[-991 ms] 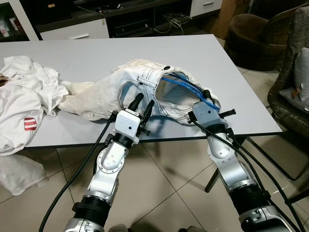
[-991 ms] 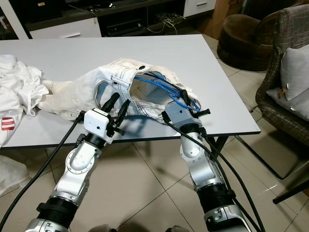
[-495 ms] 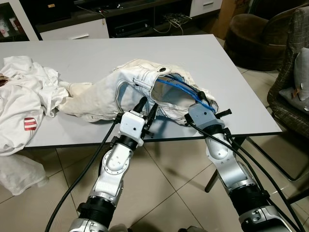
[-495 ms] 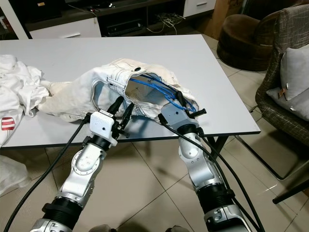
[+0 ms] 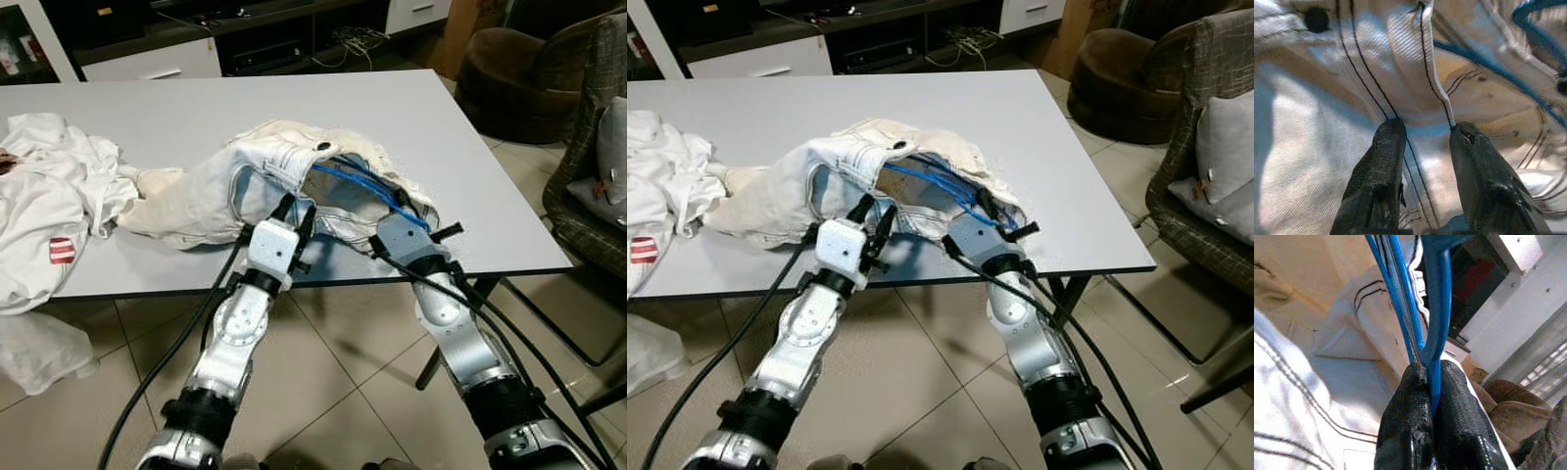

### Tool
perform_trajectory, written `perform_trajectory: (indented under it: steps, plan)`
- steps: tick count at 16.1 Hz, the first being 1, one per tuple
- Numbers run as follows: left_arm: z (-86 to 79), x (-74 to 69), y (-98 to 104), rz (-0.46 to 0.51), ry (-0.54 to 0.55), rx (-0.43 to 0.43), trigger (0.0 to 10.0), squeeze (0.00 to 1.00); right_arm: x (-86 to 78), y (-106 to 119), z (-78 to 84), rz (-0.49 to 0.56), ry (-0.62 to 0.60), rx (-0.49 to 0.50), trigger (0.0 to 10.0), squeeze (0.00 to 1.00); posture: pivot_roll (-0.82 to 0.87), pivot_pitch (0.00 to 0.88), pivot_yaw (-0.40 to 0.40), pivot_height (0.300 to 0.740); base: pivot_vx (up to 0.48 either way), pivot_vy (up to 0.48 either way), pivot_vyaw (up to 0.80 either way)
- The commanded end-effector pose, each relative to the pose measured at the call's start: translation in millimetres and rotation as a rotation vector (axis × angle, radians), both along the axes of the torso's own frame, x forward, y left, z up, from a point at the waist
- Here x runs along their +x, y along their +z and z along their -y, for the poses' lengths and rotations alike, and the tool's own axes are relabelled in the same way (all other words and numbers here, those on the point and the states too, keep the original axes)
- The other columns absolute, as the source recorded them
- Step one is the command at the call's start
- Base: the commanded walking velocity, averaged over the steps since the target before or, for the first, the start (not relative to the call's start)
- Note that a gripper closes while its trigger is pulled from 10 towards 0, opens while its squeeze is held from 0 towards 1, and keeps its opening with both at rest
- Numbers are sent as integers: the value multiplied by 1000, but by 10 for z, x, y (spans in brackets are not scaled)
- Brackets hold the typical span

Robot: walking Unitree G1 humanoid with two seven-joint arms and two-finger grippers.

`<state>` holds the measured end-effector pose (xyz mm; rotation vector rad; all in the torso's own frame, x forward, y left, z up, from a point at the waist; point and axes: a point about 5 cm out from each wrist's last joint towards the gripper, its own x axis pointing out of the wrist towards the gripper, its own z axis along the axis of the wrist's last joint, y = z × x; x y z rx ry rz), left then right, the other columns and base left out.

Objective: Hang hanger

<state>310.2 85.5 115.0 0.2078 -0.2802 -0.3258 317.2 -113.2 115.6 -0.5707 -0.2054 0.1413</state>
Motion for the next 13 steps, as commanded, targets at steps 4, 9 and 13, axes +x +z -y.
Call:
perform_trajectory:
  steps: [4, 9, 13]
  plan:
    - [12, 46, -6, -17, 41, 3, 1216, 0, -19, 130, -62, 56, 37, 35, 10000, 0, -16, 0, 41, 740, 0, 0, 0]
    - [-64, 47, -7, 7, 76, 8, 0, 0, -38, 122, -27, 52, 35, 34, 10000, 0, -11, 0, 38, 740, 0, 0, 0]
    - [-99, 30, 25, 46, 85, 18, 0, 0, -41, 111, 22, 48, 20, 39, 10000, 0, -8, 0, 39, 740, 0, 0, 0]
